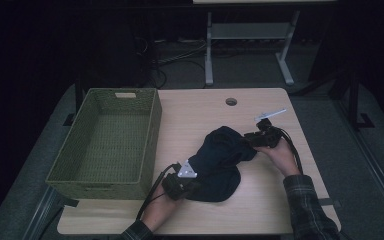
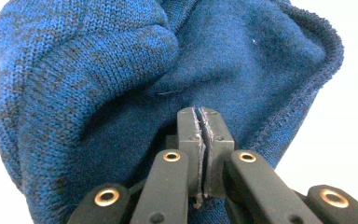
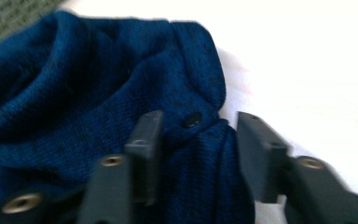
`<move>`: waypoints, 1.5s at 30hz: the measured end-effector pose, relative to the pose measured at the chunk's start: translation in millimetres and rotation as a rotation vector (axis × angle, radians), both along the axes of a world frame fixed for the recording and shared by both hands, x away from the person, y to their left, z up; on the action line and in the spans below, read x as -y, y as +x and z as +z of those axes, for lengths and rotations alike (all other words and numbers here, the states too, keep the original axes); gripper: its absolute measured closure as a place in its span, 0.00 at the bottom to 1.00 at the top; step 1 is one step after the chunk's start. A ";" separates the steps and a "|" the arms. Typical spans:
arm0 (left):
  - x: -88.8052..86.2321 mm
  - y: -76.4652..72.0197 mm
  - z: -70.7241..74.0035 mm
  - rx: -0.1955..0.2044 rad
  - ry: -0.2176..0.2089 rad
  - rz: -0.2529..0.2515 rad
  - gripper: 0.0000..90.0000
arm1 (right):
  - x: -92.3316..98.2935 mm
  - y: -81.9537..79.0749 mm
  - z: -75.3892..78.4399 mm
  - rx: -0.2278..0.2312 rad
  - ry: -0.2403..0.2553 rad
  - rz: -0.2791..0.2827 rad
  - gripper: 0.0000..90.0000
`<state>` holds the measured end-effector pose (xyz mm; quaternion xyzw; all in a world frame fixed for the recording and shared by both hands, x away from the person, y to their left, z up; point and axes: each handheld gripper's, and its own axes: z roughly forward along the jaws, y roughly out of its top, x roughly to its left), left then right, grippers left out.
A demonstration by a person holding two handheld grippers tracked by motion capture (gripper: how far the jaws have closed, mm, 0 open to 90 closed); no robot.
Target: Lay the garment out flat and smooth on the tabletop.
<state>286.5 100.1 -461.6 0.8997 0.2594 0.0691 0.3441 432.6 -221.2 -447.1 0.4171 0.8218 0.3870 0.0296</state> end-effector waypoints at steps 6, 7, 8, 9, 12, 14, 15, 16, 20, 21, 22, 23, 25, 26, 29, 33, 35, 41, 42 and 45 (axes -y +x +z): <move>-0.2 0.3 0.0 -0.001 0.000 -0.001 0.97 | -4.8 0.6 -3.4 0.007 -0.048 0.020 0.87; -0.1 0.3 0.0 -0.001 0.000 -0.001 0.97 | -5.4 0.4 -2.4 0.011 -0.052 0.016 0.88; -0.1 0.2 0.0 -0.001 0.001 -0.001 0.97 | -5.4 0.4 -1.0 0.016 -0.050 0.012 0.88; -0.1 0.2 0.0 -0.001 0.000 -0.001 0.97 | -5.3 0.8 0.9 0.025 -0.048 0.004 0.88; -0.6 1.3 -0.2 -0.017 -0.009 -0.003 0.97 | -6.7 5.6 11.8 0.040 -0.050 -0.011 0.89; -0.7 1.9 -0.5 -0.031 -0.020 -0.006 0.97 | -9.3 11.2 21.0 0.060 -0.058 -0.016 0.89; -0.8 2.1 -0.2 -0.034 -0.018 -0.009 0.97 | -11.2 14.4 25.0 0.076 -0.064 -0.018 0.89; -0.8 2.1 -0.2 -0.034 -0.018 -0.009 0.97 | -13.4 17.6 28.9 0.083 -0.060 -0.026 0.89; -0.6 2.6 -0.7 -0.054 -0.033 -0.016 0.97 | -21.2 31.8 41.9 0.127 -0.068 -0.034 0.90; -0.4 2.7 -0.6 -0.057 -0.035 -0.019 0.97 | -23.2 35.2 45.2 0.134 -0.069 -0.037 0.90; -0.2 2.7 -0.6 -0.059 -0.035 -0.021 0.97 | -25.3 39.5 48.2 0.143 -0.073 -0.038 0.90; 0.1 2.5 -0.5 -0.062 -0.037 -0.024 0.97 | -27.5 42.5 51.0 0.161 -0.071 -0.045 0.90; 1.3 1.9 -0.5 -0.065 -0.038 -0.028 0.97 | -32.2 50.5 56.7 0.177 -0.075 -0.058 0.90; 1.9 1.6 -0.4 -0.065 -0.036 -0.030 0.97 | -34.5 54.7 59.1 0.186 -0.075 -0.064 0.90; 3.2 0.9 -0.5 -0.065 -0.036 -0.036 0.97 | -41.9 68.3 63.1 0.184 -0.089 -0.072 0.90; 3.2 1.0 -0.7 -0.070 -0.043 -0.039 0.97 | -53.0 83.1 60.6 0.176 -0.124 -0.084 0.90; 3.3 1.0 -0.7 -0.069 -0.042 -0.040 0.97 | -58.2 88.1 57.4 0.189 -0.141 -0.095 0.90; 2.0 3.6 -1.7 -0.093 -0.065 -0.039 0.97 | -64.0 87.1 52.8 0.202 -0.092 -0.081 0.69; 2.0 3.6 -1.7 -0.093 -0.065 -0.039 0.97 | -63.2 84.9 55.3 0.198 -0.069 -0.078 0.69; 0.9 6.2 -2.3 -0.112 -0.076 -0.036 0.97 | -58.6 74.2 64.6 0.207 -0.027 -0.074 0.73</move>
